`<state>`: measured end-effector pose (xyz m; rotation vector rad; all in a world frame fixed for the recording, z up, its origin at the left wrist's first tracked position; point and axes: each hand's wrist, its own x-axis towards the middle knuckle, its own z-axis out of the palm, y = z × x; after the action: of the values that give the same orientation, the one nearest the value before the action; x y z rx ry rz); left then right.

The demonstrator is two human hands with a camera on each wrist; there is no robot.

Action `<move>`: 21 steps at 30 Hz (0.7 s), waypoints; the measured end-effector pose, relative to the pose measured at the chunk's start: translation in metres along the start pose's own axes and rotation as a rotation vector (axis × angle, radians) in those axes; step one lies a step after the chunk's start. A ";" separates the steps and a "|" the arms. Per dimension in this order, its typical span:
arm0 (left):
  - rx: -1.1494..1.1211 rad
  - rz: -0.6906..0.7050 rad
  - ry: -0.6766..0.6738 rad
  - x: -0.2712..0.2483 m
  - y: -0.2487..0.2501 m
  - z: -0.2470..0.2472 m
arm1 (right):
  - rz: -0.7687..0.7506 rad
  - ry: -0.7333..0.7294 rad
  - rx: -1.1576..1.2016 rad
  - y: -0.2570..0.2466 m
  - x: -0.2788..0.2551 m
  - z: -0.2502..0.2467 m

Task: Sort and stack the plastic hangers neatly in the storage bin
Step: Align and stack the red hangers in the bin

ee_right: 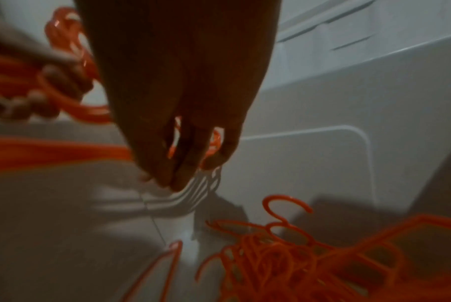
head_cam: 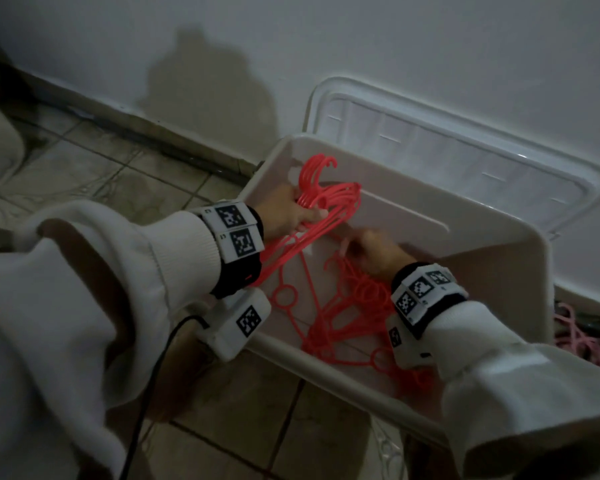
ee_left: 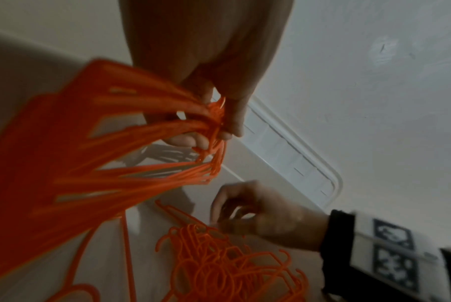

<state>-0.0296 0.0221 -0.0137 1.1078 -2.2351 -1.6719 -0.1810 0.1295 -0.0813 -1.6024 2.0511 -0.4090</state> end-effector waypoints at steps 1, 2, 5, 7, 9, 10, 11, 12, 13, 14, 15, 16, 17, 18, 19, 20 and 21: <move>0.002 -0.001 -0.007 0.001 -0.003 -0.001 | -0.002 -0.164 -0.041 0.001 0.004 0.009; -0.003 -0.003 -0.019 0.002 -0.004 -0.001 | 0.004 -0.272 -0.078 0.000 0.008 0.019; -0.061 -0.039 -0.061 0.005 -0.009 0.000 | 0.061 -0.446 -0.165 0.000 0.015 0.056; -0.097 -0.056 -0.084 0.002 -0.010 0.003 | 0.106 -0.587 -0.179 0.005 0.016 0.087; -0.138 -0.057 -0.113 -0.001 -0.012 0.004 | 0.169 -0.701 -0.211 0.011 0.013 0.113; -0.134 -0.063 -0.117 -0.001 -0.016 0.004 | 0.186 -0.716 -0.209 0.015 0.013 0.121; -0.122 -0.077 -0.118 0.000 -0.020 0.003 | 0.206 -0.701 -0.177 0.019 0.013 0.123; -0.118 -0.094 -0.113 0.001 -0.024 0.002 | 0.222 -0.659 -0.120 0.021 0.014 0.121; -0.128 -0.113 -0.111 0.002 -0.029 0.001 | 0.223 -0.609 -0.059 0.022 0.015 0.115; -0.146 -0.135 -0.109 0.004 -0.033 -0.001 | 0.204 -0.555 0.005 0.023 0.017 0.108; -0.161 -0.151 -0.098 0.005 -0.036 -0.001 | 0.181 -0.499 0.072 0.023 0.018 0.100; -0.172 -0.165 -0.084 0.007 -0.039 -0.002 | 0.160 -0.459 0.126 0.022 0.019 0.093; -0.180 -0.177 -0.068 0.009 -0.042 -0.003 | 0.149 -0.431 0.172 0.020 0.019 0.087; -0.181 -0.191 -0.053 0.010 -0.044 -0.003 | 0.164 -0.412 0.233 0.018 0.019 0.082; -0.176 -0.202 -0.041 0.011 -0.044 -0.004 | 0.199 -0.396 0.301 0.016 0.019 0.079; -0.173 -0.210 -0.032 0.011 -0.043 -0.005 | 0.230 -0.375 0.361 0.014 0.019 0.075; -0.178 -0.211 -0.024 0.011 -0.041 -0.006 | 0.258 -0.344 0.415 0.012 0.018 0.072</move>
<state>-0.0158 0.0060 -0.0507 1.3221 -1.9934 -1.9310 -0.1542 0.1199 -0.1509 -1.0642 1.7409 -0.4003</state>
